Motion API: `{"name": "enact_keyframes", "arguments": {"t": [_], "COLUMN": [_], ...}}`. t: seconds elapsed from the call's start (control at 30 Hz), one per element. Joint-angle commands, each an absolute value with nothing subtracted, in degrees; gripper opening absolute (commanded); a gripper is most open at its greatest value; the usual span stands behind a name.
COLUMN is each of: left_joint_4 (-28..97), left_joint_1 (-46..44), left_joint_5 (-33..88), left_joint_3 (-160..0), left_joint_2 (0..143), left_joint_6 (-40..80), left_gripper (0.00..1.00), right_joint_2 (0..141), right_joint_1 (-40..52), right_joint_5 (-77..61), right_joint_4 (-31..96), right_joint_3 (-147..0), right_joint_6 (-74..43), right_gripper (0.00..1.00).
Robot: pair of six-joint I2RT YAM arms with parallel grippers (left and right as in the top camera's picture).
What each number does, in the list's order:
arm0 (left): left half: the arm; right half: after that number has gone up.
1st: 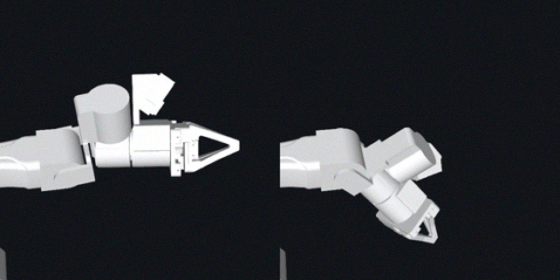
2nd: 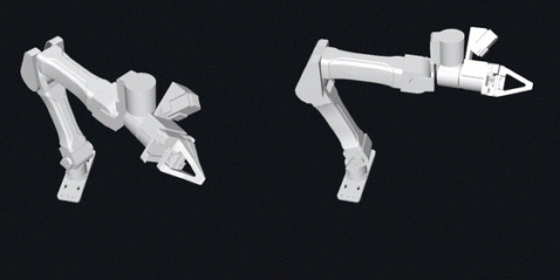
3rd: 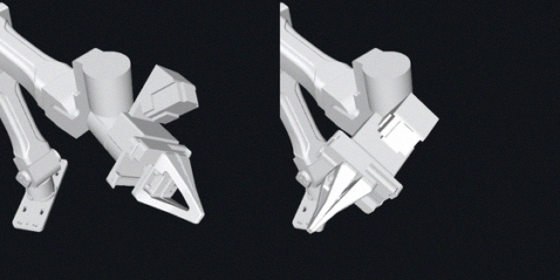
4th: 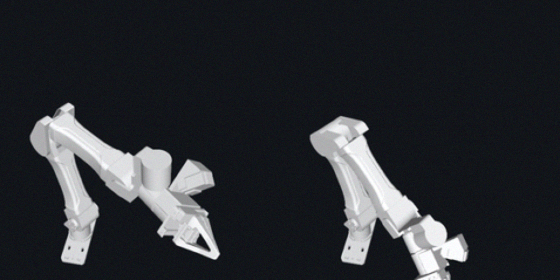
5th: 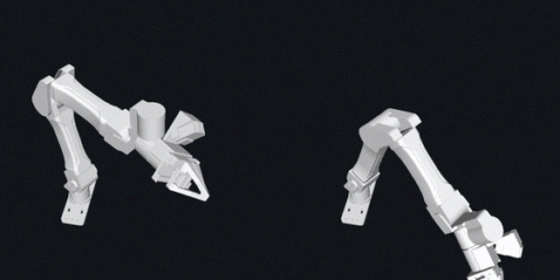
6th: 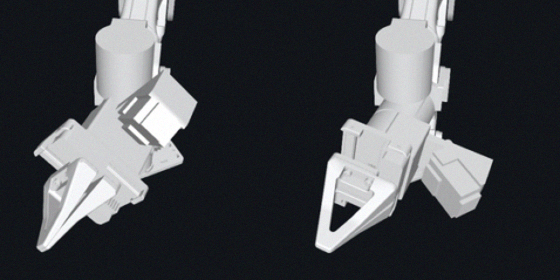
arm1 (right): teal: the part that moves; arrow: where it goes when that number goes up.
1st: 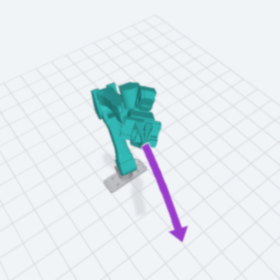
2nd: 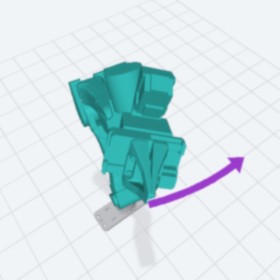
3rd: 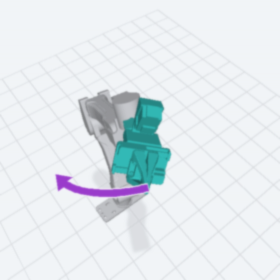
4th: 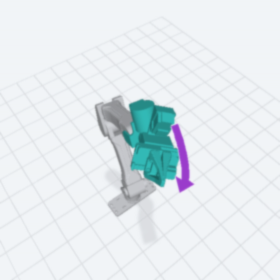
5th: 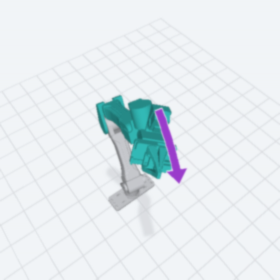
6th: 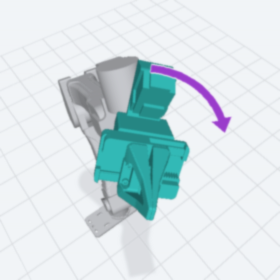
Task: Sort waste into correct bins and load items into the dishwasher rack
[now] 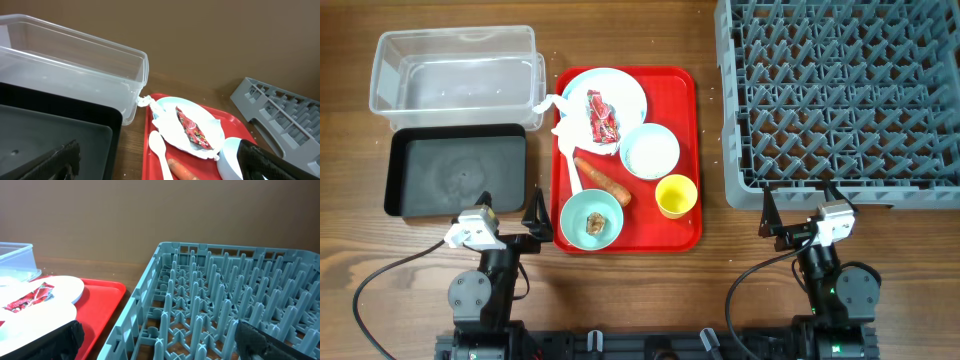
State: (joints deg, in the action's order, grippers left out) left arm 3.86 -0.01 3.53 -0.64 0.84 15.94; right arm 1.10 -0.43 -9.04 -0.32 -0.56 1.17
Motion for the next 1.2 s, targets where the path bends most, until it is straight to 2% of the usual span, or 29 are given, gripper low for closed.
{"name": "enact_keyframes", "arguments": {"t": [0.0, 1.17], "left_joint_4": [4.1, 4.1], "left_joint_1": [-0.3, -0.3], "left_joint_5": [4.2, 4.0], "left_joint_3": [-0.3, -0.3], "left_joint_2": [0.4, 0.4], "left_joint_6": [15.4, 15.4], "left_gripper": [1.00, 1.00], "right_joint_2": [1.0, 1.0], "right_joint_1": [-0.5, -0.5], "right_joint_5": [-10.4, -10.2], "right_joint_4": [-0.6, -1.9], "right_joint_3": [-0.4, -0.4], "right_joint_6": [1.1, 1.5], "right_gripper": [1.00, 1.00]}}
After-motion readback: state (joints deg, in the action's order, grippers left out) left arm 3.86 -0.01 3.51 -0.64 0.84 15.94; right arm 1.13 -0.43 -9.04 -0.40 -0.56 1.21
